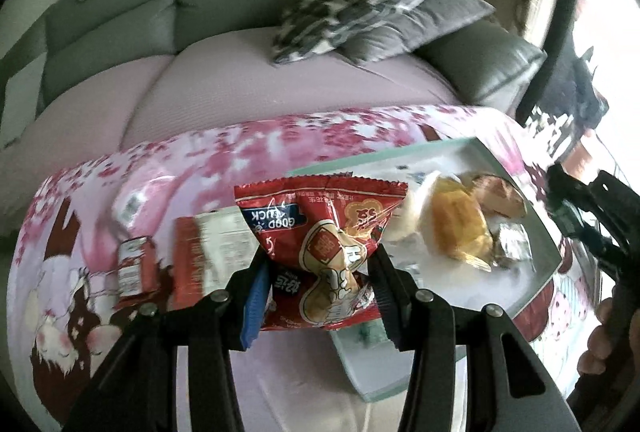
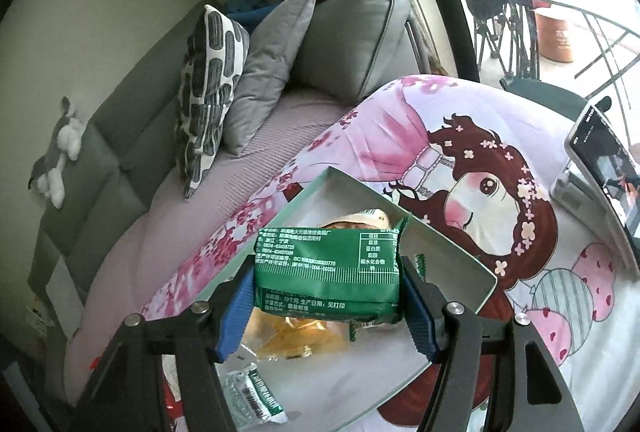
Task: Organize snacks
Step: 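Carry the red bag and green pack over the tray with both grippers, then lower the red bag and green pack into the tray and open both grippers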
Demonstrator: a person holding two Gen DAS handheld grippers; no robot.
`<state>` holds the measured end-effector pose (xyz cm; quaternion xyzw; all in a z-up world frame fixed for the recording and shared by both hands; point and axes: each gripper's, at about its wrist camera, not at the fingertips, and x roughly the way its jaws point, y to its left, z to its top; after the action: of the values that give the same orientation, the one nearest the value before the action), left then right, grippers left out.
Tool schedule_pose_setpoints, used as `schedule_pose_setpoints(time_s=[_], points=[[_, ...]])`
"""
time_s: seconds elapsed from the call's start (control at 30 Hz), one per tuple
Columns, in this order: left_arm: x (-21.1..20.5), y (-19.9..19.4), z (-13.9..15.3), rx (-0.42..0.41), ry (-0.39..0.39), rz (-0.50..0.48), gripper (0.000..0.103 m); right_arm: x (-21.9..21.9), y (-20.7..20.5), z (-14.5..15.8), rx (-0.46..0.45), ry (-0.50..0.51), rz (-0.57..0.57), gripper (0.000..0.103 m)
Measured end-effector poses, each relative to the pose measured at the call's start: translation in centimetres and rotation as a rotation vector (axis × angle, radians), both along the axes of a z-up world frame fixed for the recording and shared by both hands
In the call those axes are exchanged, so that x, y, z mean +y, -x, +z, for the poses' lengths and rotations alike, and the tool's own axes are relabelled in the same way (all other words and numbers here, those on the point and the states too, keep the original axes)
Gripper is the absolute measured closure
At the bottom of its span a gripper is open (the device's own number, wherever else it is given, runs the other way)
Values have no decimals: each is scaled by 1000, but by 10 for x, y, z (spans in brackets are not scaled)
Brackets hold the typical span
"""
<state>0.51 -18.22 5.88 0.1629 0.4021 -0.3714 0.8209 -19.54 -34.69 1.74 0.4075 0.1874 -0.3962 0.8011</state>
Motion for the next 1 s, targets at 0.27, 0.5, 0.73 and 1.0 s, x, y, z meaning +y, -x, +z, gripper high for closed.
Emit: schedule_pose_setpoints(time_s=[0.27,0.5,0.73,1.0], points=[[-27,7,-11,-42,-8,-31,53,-12,-20,-26,51,-23,42,34],[-34,-5,-30,-33,-30,-5,53,-19,-37,-47,93,-47,78,33],[-43,-9,-43,-11,-36,-9,53,-22,-42,-56,105,-69,92,33],[-55,-14,-49,-17,-38,-9,53,-21,-49,-58,119,-72,108,33]])
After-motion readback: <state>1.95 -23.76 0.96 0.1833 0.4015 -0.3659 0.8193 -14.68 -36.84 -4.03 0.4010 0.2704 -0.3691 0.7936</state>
